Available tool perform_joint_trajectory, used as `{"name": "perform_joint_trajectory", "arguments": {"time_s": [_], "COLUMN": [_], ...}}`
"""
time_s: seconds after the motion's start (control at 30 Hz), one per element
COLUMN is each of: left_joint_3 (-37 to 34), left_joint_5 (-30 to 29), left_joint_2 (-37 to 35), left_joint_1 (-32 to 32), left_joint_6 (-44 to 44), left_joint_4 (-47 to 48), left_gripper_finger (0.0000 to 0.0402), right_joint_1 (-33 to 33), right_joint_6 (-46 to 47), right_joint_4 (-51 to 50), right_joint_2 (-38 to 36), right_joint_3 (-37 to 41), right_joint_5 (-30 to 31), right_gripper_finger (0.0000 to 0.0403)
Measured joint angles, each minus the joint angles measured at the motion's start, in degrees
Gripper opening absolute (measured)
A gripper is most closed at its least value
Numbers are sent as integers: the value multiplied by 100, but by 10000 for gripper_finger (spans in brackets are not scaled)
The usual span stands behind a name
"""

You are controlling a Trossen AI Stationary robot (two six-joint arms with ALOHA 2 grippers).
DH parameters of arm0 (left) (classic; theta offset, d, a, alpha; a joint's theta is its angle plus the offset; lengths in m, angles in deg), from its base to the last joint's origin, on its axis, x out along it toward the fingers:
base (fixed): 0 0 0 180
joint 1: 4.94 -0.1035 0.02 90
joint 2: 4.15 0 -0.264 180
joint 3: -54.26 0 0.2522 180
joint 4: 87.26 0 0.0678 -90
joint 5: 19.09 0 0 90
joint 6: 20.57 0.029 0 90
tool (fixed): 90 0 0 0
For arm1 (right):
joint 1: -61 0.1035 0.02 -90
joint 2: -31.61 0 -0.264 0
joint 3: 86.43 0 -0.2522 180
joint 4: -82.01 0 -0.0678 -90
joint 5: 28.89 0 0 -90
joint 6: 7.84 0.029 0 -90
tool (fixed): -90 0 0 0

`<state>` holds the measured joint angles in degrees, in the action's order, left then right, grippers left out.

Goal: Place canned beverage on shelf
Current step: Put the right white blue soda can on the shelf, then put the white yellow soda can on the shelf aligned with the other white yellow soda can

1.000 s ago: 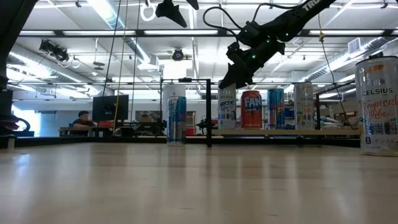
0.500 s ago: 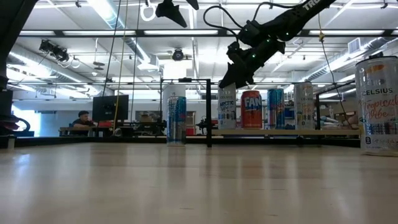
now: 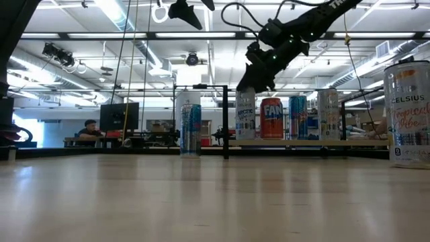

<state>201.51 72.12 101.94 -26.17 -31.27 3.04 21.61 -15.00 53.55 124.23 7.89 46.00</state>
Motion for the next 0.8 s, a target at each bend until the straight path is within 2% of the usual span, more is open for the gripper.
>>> {"name": "perform_joint_trajectory", "arguments": {"time_s": [0.3,0.53,0.8], "left_joint_3": [0,0,0], "left_joint_5": [-1,-9,-10], "left_joint_2": [0,0,0], "left_joint_1": [0,27,133], "left_joint_6": [-1,191,681], "left_joint_4": [1,111,421], "left_gripper_finger": [357,357,357], "right_joint_1": [29,245,562], "right_joint_6": [4,-381,-806], "right_joint_4": [-91,-833,-1485], "right_joint_2": [-602,-1498,-2369], "right_joint_3": [0,0,0], "right_joint_5": [-43,-573,-575], "right_gripper_finger": [327,327,326]}}
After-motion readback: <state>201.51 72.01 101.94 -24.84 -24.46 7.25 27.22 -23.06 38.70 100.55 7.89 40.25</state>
